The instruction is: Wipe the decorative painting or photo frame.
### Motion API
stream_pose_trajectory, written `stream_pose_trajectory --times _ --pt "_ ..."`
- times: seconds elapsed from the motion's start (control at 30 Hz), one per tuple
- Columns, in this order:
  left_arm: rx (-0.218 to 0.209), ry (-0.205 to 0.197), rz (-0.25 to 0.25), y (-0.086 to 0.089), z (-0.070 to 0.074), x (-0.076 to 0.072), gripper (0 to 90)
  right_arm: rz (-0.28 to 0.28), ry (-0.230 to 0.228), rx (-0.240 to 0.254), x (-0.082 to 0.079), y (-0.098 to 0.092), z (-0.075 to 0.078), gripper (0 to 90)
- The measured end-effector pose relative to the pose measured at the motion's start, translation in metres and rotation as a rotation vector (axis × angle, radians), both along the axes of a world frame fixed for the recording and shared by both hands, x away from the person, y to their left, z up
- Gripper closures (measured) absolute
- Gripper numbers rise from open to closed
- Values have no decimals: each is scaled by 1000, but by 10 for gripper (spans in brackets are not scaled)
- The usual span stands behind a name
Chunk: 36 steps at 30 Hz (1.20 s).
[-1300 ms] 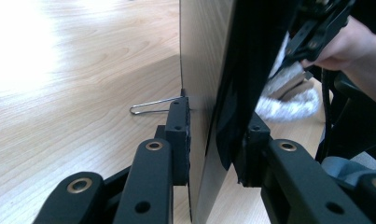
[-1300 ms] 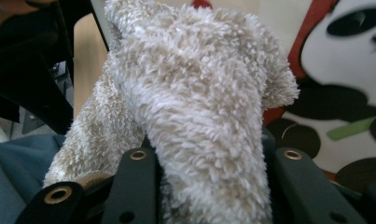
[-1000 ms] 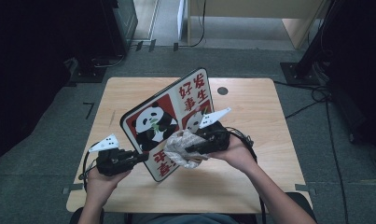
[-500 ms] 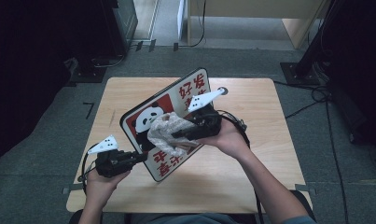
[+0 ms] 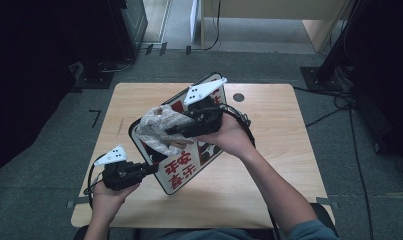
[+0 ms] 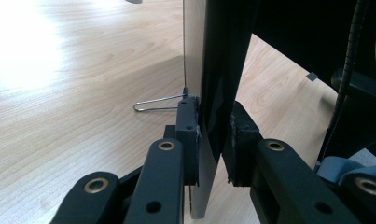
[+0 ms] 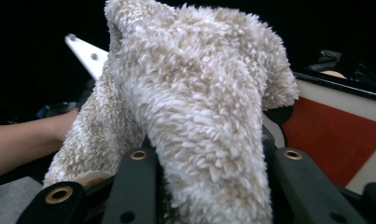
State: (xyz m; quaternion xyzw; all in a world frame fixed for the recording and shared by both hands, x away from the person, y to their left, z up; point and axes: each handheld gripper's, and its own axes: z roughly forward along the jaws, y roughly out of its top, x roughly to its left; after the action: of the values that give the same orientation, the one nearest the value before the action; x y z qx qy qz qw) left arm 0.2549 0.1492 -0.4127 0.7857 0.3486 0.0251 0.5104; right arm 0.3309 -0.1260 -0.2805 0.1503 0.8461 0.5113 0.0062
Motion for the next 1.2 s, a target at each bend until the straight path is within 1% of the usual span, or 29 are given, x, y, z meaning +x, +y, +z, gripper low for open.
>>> stream_pose_trajectory --times 0.1,0.33,0.47,0.6,0.93,1.2 --pt "2 0 -4 0 0 0 785 -3 1 -15 1 4 -7 651" --pt "5 -1 -10 0 0 0 785 -4 14 -24 1 1 -20 651" --pt "3 -2 -9 0 0 0 785 -3 20 -33 1 -1 -25 651" --pt "3 -2 -10 0 0 0 785 1 13 -35 0 -2 -30 651" --pt "0 -1 -10 0 0 1 784 6 37 -37 0 -5 -42 650" --pt "1 -2 -13 1 0 1 784 4 55 -58 -2 -7 -52 650"
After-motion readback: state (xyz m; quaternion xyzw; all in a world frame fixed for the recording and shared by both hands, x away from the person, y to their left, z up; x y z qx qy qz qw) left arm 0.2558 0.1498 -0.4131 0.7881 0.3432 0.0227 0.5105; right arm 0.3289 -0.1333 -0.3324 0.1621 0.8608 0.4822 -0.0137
